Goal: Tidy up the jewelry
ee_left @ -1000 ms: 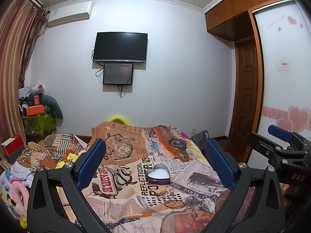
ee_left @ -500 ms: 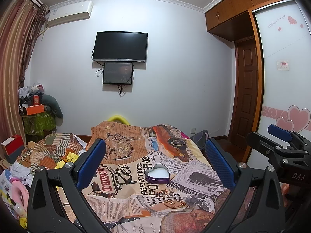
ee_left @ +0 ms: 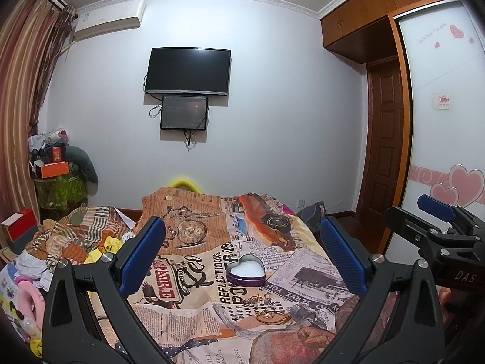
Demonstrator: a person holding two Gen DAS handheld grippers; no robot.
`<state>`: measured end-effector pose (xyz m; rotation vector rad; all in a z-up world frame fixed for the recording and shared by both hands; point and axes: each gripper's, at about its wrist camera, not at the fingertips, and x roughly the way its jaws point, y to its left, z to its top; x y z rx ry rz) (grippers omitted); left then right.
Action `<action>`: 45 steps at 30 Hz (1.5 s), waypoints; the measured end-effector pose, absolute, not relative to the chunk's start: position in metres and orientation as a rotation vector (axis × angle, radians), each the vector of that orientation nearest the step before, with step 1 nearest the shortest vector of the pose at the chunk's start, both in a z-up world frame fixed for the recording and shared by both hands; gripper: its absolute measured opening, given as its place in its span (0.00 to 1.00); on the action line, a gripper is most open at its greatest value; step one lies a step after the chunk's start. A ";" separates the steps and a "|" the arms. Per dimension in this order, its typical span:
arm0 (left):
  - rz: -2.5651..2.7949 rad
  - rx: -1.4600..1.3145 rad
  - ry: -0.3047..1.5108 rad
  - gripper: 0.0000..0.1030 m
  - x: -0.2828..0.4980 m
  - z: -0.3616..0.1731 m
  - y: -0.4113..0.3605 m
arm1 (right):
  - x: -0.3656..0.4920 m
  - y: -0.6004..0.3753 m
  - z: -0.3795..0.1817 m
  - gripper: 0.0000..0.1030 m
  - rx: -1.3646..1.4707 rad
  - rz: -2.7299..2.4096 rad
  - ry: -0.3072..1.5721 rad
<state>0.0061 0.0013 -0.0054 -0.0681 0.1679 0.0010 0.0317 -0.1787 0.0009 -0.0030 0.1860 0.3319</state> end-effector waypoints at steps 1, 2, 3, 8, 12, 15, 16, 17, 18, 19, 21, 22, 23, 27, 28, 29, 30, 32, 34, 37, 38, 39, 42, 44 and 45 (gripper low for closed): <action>0.001 -0.069 0.170 1.00 0.007 -0.006 0.002 | 0.032 -0.178 0.000 0.97 -0.004 0.332 0.187; 0.001 -0.070 0.172 1.00 0.008 -0.006 0.002 | 0.032 -0.178 -0.001 0.97 -0.004 0.332 0.188; 0.001 -0.071 0.175 1.00 0.009 -0.007 0.003 | 0.033 -0.177 -0.002 0.97 -0.005 0.332 0.190; 0.005 -0.075 0.193 1.00 0.018 -0.010 0.006 | 0.037 -0.176 -0.006 0.97 -0.005 0.334 0.202; 0.009 -0.080 0.223 1.00 0.030 -0.017 0.008 | 0.046 -0.175 -0.010 0.97 -0.004 0.335 0.222; 0.015 -0.091 0.261 1.00 0.044 -0.026 0.013 | 0.056 -0.174 -0.017 0.97 -0.008 0.332 0.250; 0.019 -0.094 0.271 1.00 0.048 -0.028 0.014 | 0.059 -0.173 -0.020 0.97 -0.009 0.331 0.260; 0.024 -0.098 0.289 1.00 0.053 -0.032 0.016 | 0.062 -0.173 -0.023 0.97 -0.009 0.329 0.271; 0.029 -0.101 0.308 1.00 0.059 -0.036 0.018 | 0.067 -0.172 -0.028 0.97 -0.011 0.328 0.289; 0.033 -0.103 0.322 1.00 0.064 -0.040 0.019 | 0.070 -0.172 -0.031 0.97 -0.012 0.326 0.299; 0.044 -0.106 0.362 1.00 0.076 -0.051 0.022 | 0.077 -0.172 -0.038 0.97 -0.016 0.322 0.326; 0.049 -0.106 0.381 1.00 0.081 -0.056 0.023 | 0.082 -0.172 -0.043 0.97 -0.019 0.321 0.346; 0.053 -0.107 0.407 1.00 0.087 -0.063 0.026 | 0.085 -0.171 -0.045 0.97 -0.021 0.320 0.358; 0.050 -0.113 0.511 1.00 0.109 -0.090 0.033 | 0.102 -0.170 -0.065 0.97 -0.039 0.313 0.438; 0.049 -0.109 0.537 1.00 0.114 -0.097 0.034 | 0.107 -0.169 -0.069 0.97 -0.044 0.312 0.455; 0.049 -0.101 0.558 1.00 0.119 -0.104 0.034 | 0.113 -0.169 -0.074 0.97 -0.049 0.310 0.471; 0.052 -0.091 0.582 1.00 0.124 -0.112 0.035 | 0.120 -0.168 -0.083 0.97 -0.059 0.306 0.500; 0.052 -0.075 0.619 0.99 0.131 -0.125 0.036 | 0.128 -0.168 -0.096 0.97 -0.072 0.301 0.545; 0.040 -0.076 0.660 0.91 0.138 -0.138 0.038 | 0.137 -0.168 -0.107 0.97 -0.079 0.300 0.587; 0.010 -0.107 0.734 0.84 0.151 -0.155 0.040 | 0.146 -0.168 -0.121 0.97 -0.081 0.314 0.643; 0.002 -0.119 0.753 0.81 0.154 -0.160 0.040 | 0.149 -0.167 -0.124 0.97 -0.082 0.318 0.659; -0.009 -0.132 0.777 0.76 0.157 -0.166 0.040 | 0.152 -0.167 -0.129 0.97 -0.086 0.326 0.679; -0.039 -0.154 0.834 0.66 0.167 -0.179 0.039 | 0.158 -0.163 -0.143 0.89 -0.093 0.367 0.729; -0.065 -0.165 0.864 0.62 0.172 -0.188 0.035 | 0.161 -0.161 -0.150 0.82 -0.106 0.390 0.760; -0.077 -0.170 0.874 0.60 0.173 -0.190 0.034 | 0.164 -0.158 -0.154 0.79 -0.110 0.398 0.771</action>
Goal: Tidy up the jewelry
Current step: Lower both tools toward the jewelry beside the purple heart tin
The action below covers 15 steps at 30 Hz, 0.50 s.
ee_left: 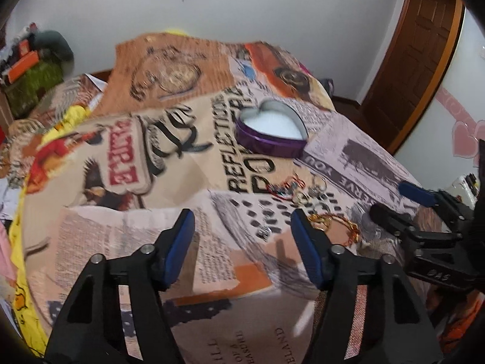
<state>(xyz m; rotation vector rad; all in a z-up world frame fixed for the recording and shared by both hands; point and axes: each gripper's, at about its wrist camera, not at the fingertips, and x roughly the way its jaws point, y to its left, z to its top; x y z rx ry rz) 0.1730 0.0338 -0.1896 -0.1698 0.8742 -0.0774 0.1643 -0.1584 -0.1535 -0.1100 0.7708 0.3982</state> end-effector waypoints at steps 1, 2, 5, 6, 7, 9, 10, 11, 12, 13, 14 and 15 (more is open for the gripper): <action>-0.091 -0.170 0.883 0.59 0.174 -0.191 0.031 | 0.165 -0.157 -0.158 0.76 -0.118 0.409 0.787; -0.099 -0.165 0.885 0.59 0.175 -0.192 0.029 | 0.168 -0.156 -0.161 0.71 -0.123 0.417 0.798; -0.113 -0.139 0.877 0.59 0.178 -0.192 0.021 | 0.171 -0.152 -0.171 0.59 -0.138 0.448 0.844; -0.115 -0.133 0.873 0.59 0.180 -0.192 0.018 | 0.172 -0.151 -0.174 0.57 -0.143 0.454 0.855; -0.121 -0.132 0.872 0.59 0.182 -0.192 0.017 | 0.173 -0.151 -0.175 0.57 -0.146 0.458 0.863; -0.140 -0.139 0.880 0.58 0.187 -0.192 0.014 | 0.174 -0.151 -0.178 0.56 -0.147 0.468 0.873; -0.152 -0.140 0.883 0.54 0.189 -0.192 0.012 | 0.173 -0.151 -0.178 0.56 -0.147 0.477 0.877; -0.159 -0.136 0.886 0.52 0.191 -0.193 0.010 | 0.174 -0.151 -0.179 0.55 -0.149 0.481 0.881; -0.165 -0.127 0.891 0.50 0.193 -0.193 0.007 | 0.175 -0.150 -0.180 0.52 -0.155 0.487 0.888; -0.172 -0.113 0.895 0.50 0.194 -0.194 0.004 | 0.176 -0.149 -0.182 0.51 -0.162 0.492 0.895; -0.176 -0.094 0.897 0.49 0.195 -0.195 0.000 | 0.176 -0.148 -0.184 0.49 -0.168 0.496 0.901; -0.176 -0.077 0.899 0.49 0.194 -0.196 -0.002 | 0.177 -0.148 -0.186 0.48 -0.173 0.500 0.910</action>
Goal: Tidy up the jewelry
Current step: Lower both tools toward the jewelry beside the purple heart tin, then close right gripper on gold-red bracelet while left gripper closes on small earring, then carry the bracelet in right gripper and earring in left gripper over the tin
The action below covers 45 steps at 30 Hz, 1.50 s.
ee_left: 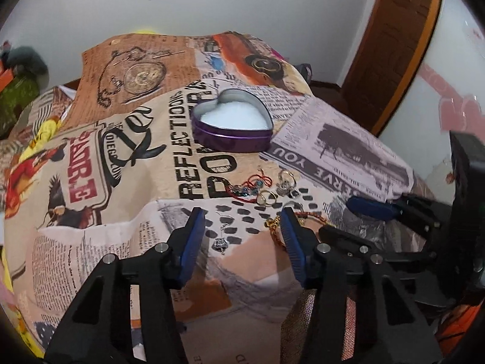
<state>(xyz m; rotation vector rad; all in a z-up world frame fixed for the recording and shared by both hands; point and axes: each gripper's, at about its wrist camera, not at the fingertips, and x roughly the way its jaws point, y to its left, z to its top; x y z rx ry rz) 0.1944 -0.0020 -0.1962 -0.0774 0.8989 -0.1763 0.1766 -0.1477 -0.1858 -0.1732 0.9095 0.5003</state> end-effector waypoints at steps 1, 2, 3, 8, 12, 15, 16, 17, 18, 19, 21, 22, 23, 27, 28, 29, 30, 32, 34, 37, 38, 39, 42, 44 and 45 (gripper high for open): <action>-0.173 -0.067 0.898 0.49 0.194 -0.197 -0.003 | 0.177 -0.147 -0.187 0.48 -0.175 0.503 0.912; -0.165 -0.064 0.897 0.49 0.193 -0.198 -0.002 | 0.177 -0.147 -0.187 0.47 -0.177 0.505 0.912; -0.158 -0.065 0.900 0.49 0.193 -0.200 -0.001 | 0.176 -0.147 -0.188 0.47 -0.183 0.506 0.911; -0.135 -0.102 0.927 0.43 0.191 -0.205 0.013 | 0.176 -0.143 -0.193 0.42 -0.220 0.509 0.908; -0.145 -0.112 0.942 0.37 0.188 -0.209 0.016 | 0.179 -0.142 -0.194 0.37 -0.236 0.520 0.909; -0.170 -0.116 0.957 0.31 0.188 -0.213 0.014 | 0.178 -0.141 -0.195 0.28 -0.245 0.533 0.909; -0.174 -0.117 0.962 0.29 0.189 -0.214 0.013 | 0.179 -0.140 -0.196 0.26 -0.243 0.538 0.910; -0.172 -0.118 0.967 0.29 0.189 -0.216 0.013 | 0.179 -0.140 -0.196 0.21 -0.242 0.541 0.912; -0.173 -0.123 0.969 0.28 0.190 -0.217 0.014 | 0.180 -0.139 -0.196 0.18 -0.244 0.544 0.913; -0.175 -0.128 0.969 0.28 0.190 -0.217 0.014 | 0.181 -0.139 -0.197 0.18 -0.245 0.545 0.914; -0.172 -0.138 0.966 0.24 0.191 -0.219 0.015 | 0.181 -0.139 -0.197 0.17 -0.242 0.546 0.913; -0.170 -0.143 0.966 0.21 0.191 -0.220 0.016 | 0.181 -0.139 -0.197 0.17 -0.239 0.546 0.913; -0.168 -0.149 0.965 0.19 0.192 -0.221 0.017 | 0.182 -0.140 -0.197 0.15 -0.234 0.544 0.913; -0.170 -0.179 0.965 0.08 0.193 -0.224 0.022 | 0.184 -0.146 -0.195 0.10 -0.199 0.530 0.913; -0.174 -0.185 0.961 0.08 0.193 -0.223 0.023 | 0.184 -0.148 -0.194 0.10 -0.190 0.523 0.912; -0.175 -0.187 0.958 0.08 0.192 -0.223 0.023 | 0.185 -0.149 -0.193 0.09 -0.185 0.515 0.909; -0.175 -0.188 0.956 0.08 0.192 -0.222 0.023 | 0.184 -0.150 -0.192 0.09 -0.184 0.509 0.906; -0.174 -0.184 0.949 0.08 0.191 -0.220 0.023 | 0.183 -0.150 -0.189 0.06 -0.185 0.501 0.897; -0.171 -0.169 0.934 0.08 0.188 -0.216 0.022 | 0.181 -0.151 -0.184 0.04 -0.181 0.497 0.889; -0.160 -0.142 0.906 0.08 0.185 -0.208 0.020 | 0.179 -0.152 -0.174 0.04 -0.177 0.487 0.863; -0.158 -0.138 0.899 0.08 0.183 -0.205 0.020 | 0.178 -0.152 -0.170 0.04 -0.178 0.486 0.852; -0.157 -0.136 0.890 0.08 0.182 -0.202 0.020 | 0.178 -0.152 -0.167 0.04 -0.179 0.482 0.842; -0.156 -0.137 0.867 0.08 0.178 -0.193 0.021 | 0.175 -0.153 -0.157 0.04 -0.175 0.473 0.815; -0.154 -0.134 0.849 0.08 0.175 -0.186 0.021 | 0.175 -0.153 -0.152 0.04 -0.170 0.474 0.804; -0.152 -0.131 0.837 0.08 0.174 -0.182 0.022 | 0.174 -0.153 -0.148 0.04 -0.168 0.470 0.791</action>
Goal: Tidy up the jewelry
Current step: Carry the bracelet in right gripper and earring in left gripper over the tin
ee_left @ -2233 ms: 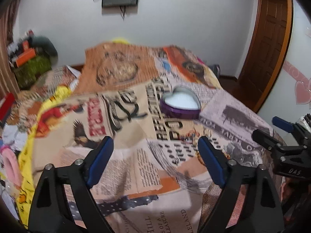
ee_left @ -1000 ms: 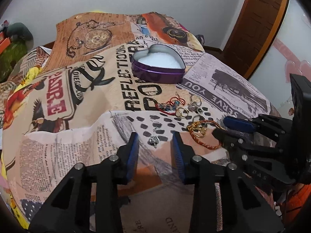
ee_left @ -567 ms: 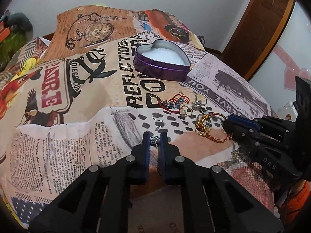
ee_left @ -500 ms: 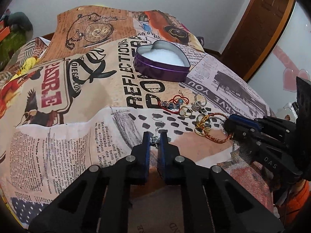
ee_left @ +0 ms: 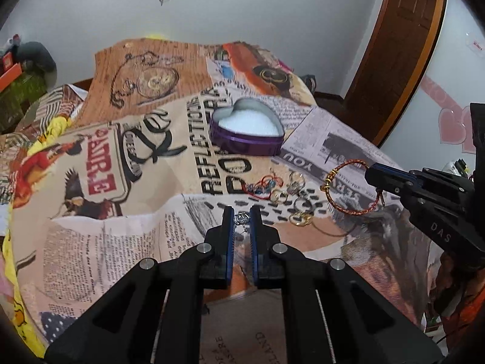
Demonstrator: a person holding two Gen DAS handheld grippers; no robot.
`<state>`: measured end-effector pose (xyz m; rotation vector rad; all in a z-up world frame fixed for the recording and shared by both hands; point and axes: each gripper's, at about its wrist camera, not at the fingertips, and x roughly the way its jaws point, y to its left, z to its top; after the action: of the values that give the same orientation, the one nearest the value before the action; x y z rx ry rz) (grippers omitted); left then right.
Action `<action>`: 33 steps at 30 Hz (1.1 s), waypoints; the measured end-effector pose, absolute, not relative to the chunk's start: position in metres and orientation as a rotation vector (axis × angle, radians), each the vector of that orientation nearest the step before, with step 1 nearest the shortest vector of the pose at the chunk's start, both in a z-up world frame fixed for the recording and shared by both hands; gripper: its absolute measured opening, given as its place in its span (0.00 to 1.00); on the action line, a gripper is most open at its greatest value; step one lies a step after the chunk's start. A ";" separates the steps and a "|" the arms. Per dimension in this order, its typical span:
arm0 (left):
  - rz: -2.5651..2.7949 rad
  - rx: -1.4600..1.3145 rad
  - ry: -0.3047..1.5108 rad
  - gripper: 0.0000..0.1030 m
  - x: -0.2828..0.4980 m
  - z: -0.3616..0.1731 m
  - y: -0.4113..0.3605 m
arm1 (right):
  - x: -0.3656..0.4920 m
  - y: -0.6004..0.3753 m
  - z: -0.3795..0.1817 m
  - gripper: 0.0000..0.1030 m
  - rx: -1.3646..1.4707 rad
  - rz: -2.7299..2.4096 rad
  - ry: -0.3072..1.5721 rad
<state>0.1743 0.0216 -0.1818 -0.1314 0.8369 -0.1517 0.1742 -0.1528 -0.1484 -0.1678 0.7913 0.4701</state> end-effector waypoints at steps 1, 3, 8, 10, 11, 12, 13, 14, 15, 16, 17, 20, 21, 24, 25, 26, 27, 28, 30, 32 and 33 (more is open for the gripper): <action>-0.150 -0.130 0.826 0.08 0.172 -0.178 0.022 | 0.174 -0.153 -0.146 0.04 -0.164 0.471 0.785; -0.145 -0.124 0.807 0.08 0.172 -0.171 0.022 | 0.173 -0.152 -0.138 0.04 -0.156 0.469 0.763; -0.137 -0.120 0.765 0.08 0.173 -0.156 0.023 | 0.174 -0.149 -0.124 0.04 -0.142 0.468 0.715; -0.132 -0.120 0.748 0.08 0.175 -0.150 0.024 | 0.177 -0.147 -0.118 0.04 -0.138 0.464 0.695; -0.131 -0.121 0.742 0.08 0.176 -0.148 0.025 | 0.177 -0.147 -0.117 0.04 -0.136 0.463 0.689; -0.130 -0.120 0.735 0.08 0.178 -0.146 0.025 | 0.179 -0.146 -0.114 0.04 -0.130 0.463 0.680; -0.128 -0.118 0.725 0.08 0.179 -0.143 0.025 | 0.181 -0.145 -0.112 0.04 -0.128 0.462 0.675; -0.128 -0.116 0.717 0.08 0.181 -0.140 0.025 | 0.182 -0.145 -0.111 0.04 -0.127 0.460 0.669; -0.126 -0.113 0.708 0.08 0.182 -0.138 0.025 | 0.185 -0.144 -0.110 0.04 -0.127 0.457 0.660; -0.122 -0.110 0.696 0.08 0.184 -0.134 0.026 | 0.186 -0.143 -0.109 0.04 -0.127 0.455 0.655; -0.120 -0.108 0.688 0.08 0.186 -0.132 0.027 | 0.190 -0.141 -0.107 0.04 -0.125 0.454 0.649; -0.112 -0.101 0.663 0.08 0.194 -0.125 0.028 | 0.196 -0.140 -0.104 0.04 -0.123 0.451 0.632; -0.110 -0.100 0.658 0.08 0.197 -0.124 0.029 | 0.196 -0.140 -0.104 0.04 -0.122 0.451 0.628; -0.106 -0.101 0.650 0.08 0.206 -0.122 0.032 | 0.203 -0.138 -0.102 0.04 -0.115 0.450 0.618; -0.106 -0.103 0.648 0.08 0.209 -0.123 0.033 | 0.206 -0.136 -0.101 0.04 -0.111 0.450 0.615; -0.105 -0.103 0.648 0.08 0.213 -0.123 0.033 | 0.209 -0.135 -0.101 0.04 -0.108 0.453 0.613; -0.104 -0.102 0.646 0.08 0.216 -0.123 0.033 | 0.211 -0.135 -0.101 0.04 -0.106 0.455 0.612; -0.102 -0.101 0.646 0.08 0.220 -0.124 0.034 | 0.215 -0.133 -0.101 0.04 -0.105 0.459 0.612; -0.100 -0.101 0.647 0.08 0.226 -0.125 0.034 | 0.221 -0.130 -0.102 0.04 -0.106 0.464 0.613; -0.099 -0.103 0.650 0.08 0.234 -0.128 0.035 | 0.227 -0.126 -0.105 0.04 -0.111 0.470 0.617; -0.099 -0.103 0.652 0.08 0.237 -0.129 0.035 | 0.231 -0.125 -0.107 0.04 -0.113 0.475 0.619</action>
<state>0.2371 0.0352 -0.1287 -0.1031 0.6519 -0.0985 0.2308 -0.1247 -0.1073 -0.1134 0.6195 0.4746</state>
